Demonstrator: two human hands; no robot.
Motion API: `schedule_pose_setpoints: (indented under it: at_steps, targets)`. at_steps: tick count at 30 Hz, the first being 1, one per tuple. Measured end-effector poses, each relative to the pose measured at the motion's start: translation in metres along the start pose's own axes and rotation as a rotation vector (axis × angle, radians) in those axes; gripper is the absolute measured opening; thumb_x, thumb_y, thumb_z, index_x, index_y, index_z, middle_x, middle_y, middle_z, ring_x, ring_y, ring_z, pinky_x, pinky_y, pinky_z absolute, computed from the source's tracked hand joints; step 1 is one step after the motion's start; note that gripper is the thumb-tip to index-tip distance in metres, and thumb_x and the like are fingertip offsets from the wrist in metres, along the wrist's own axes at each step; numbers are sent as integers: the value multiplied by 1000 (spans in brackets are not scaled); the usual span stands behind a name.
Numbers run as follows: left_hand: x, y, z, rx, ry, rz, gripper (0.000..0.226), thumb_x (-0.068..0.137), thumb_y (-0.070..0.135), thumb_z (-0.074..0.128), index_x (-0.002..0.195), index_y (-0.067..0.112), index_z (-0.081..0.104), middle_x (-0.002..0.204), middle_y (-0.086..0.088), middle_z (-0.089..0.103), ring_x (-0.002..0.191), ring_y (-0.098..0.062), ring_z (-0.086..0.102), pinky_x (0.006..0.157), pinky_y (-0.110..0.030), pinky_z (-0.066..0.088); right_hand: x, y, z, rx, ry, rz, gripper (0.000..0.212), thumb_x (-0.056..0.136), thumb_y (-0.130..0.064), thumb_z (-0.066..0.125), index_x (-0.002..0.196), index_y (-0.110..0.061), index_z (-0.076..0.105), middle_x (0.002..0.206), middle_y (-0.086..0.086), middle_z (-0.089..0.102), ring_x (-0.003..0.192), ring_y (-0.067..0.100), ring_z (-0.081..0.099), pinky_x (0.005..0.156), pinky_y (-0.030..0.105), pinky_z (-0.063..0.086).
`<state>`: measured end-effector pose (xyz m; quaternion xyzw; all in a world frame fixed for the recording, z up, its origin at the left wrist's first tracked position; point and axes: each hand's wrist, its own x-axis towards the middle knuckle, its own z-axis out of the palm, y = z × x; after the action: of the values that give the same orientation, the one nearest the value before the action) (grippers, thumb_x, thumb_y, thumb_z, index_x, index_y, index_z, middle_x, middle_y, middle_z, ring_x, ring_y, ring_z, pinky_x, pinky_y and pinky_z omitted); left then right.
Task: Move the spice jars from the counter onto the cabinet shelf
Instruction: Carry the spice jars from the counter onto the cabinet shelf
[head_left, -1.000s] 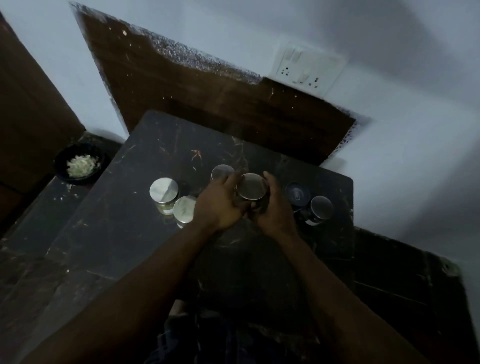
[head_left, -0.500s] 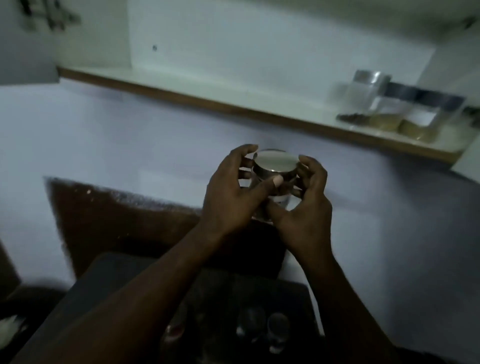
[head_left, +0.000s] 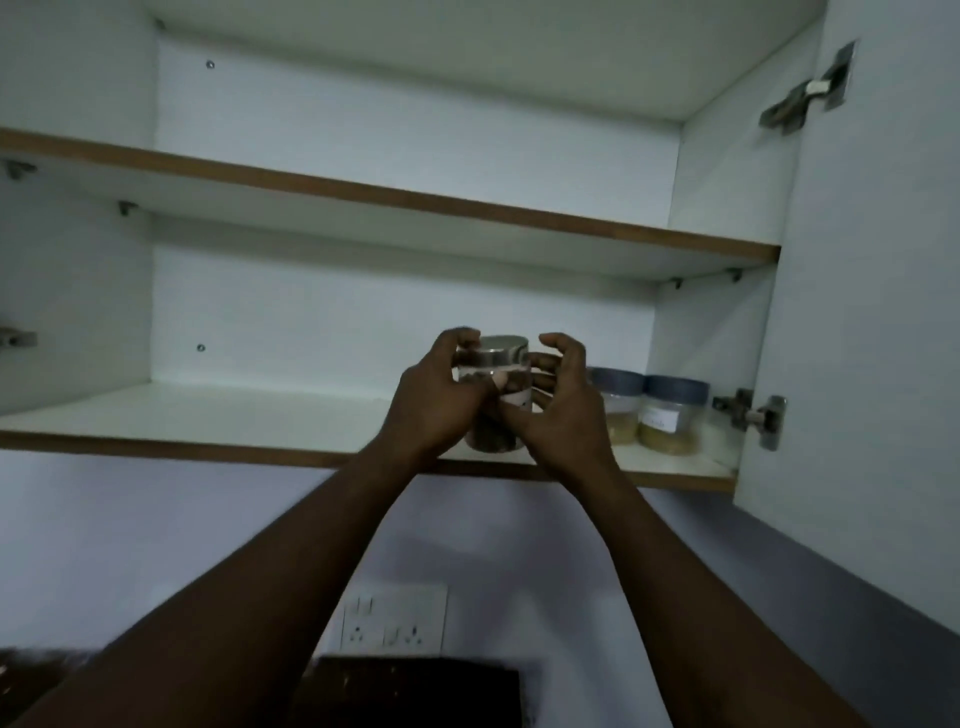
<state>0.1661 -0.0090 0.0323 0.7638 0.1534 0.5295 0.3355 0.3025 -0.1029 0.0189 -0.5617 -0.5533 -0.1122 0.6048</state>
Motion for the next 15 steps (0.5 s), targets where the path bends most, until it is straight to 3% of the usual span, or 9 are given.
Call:
schedule_pose_setpoints:
  at_steps: [4, 8, 12, 15]
  targets:
    - [21, -19, 19, 172, 41, 23, 63, 80, 38, 79, 137, 34, 53, 131, 8, 65, 108, -18, 65, 91, -31, 52, 23, 32, 0, -157, -92, 12, 88, 75, -40, 85, 142, -40, 28, 135, -7, 63, 115, 11, 63, 91, 28, 52]
    - [35, -35, 39, 321, 67, 3, 63, 80, 41, 77, 137, 33, 53, 128, 3, 67, 114, -22, 63, 88, -29, 45, 35, 51, 7, -210, -128, 73, 77, 78, -31, 75, 141, -36, 32, 120, -13, 65, 108, 11, 66, 84, 17, 50]
    - [47, -49, 54, 379, 83, -53, 68, 86, 51, 70, 146, 30, 48, 132, -4, 64, 121, -31, 58, 102, -42, 47, 36, 65, 15, -228, -47, 70, 66, 85, -27, 72, 142, -31, 39, 134, -6, 62, 108, 12, 66, 92, 37, 57]
    - [47, -62, 61, 382, 79, -45, 68, 91, 58, 61, 151, 36, 39, 134, -9, 60, 124, -35, 53, 104, -44, 43, 33, 72, 19, -258, -2, 73, 51, 90, -31, 69, 136, -28, 46, 126, -5, 65, 102, 13, 68, 87, 41, 59]
